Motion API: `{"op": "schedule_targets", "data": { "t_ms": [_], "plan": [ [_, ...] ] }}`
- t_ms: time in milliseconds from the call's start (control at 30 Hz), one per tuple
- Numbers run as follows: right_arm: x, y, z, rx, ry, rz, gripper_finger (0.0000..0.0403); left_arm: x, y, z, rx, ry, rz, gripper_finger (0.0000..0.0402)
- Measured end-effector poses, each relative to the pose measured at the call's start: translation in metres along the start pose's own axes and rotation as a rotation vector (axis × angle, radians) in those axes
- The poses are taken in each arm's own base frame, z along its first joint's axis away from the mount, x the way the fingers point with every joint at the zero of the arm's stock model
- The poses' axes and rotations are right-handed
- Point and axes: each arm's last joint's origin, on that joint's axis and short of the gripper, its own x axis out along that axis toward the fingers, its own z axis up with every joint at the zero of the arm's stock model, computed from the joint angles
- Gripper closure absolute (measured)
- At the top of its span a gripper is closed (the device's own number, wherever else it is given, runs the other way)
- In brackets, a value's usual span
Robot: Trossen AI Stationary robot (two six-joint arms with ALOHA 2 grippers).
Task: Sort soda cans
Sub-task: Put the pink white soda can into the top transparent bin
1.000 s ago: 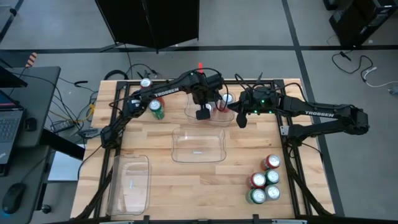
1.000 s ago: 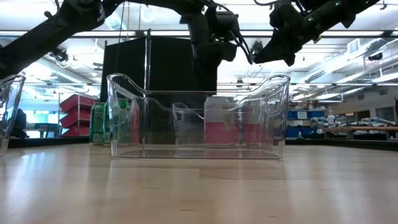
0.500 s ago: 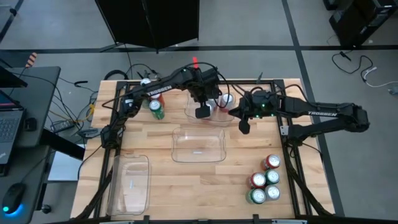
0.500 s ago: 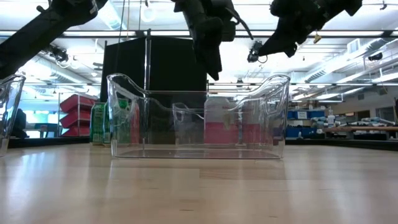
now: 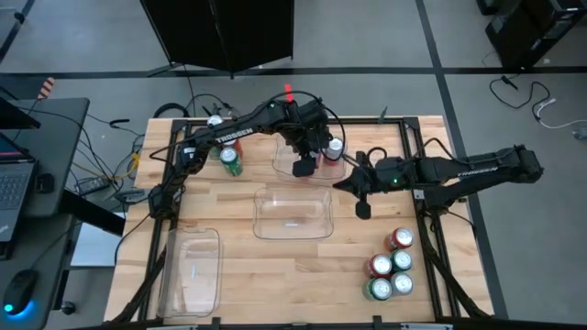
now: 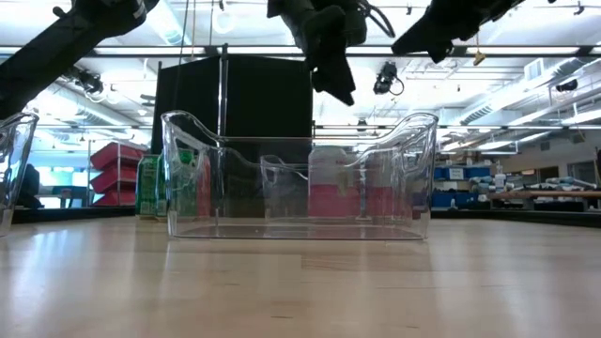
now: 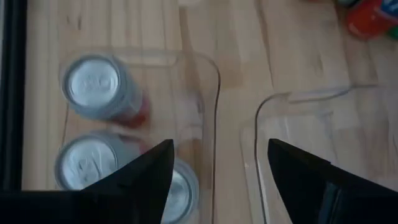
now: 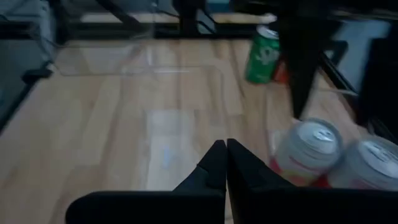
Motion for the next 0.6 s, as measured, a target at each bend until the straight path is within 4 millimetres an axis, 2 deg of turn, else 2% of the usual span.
{"op": "schedule_targets", "data": {
  "t_ms": [167,333,600],
  "plan": [
    [0.007,0.013,-0.019,0.006,0.000,0.036,0.0403,0.000,0.001,0.008,0.034,-0.090,-0.006,0.0158],
    [0.008,0.022,-0.032,0.006,0.011,-0.006,0.0403,0.000,0.000,0.016,0.066,-0.177,-0.047,0.0170],
    [-0.019,0.026,-0.037,0.007,-0.051,-0.023,0.0403,0.038,0.001,0.008,0.086,-0.219,-0.122,0.0184]
  ]
}}
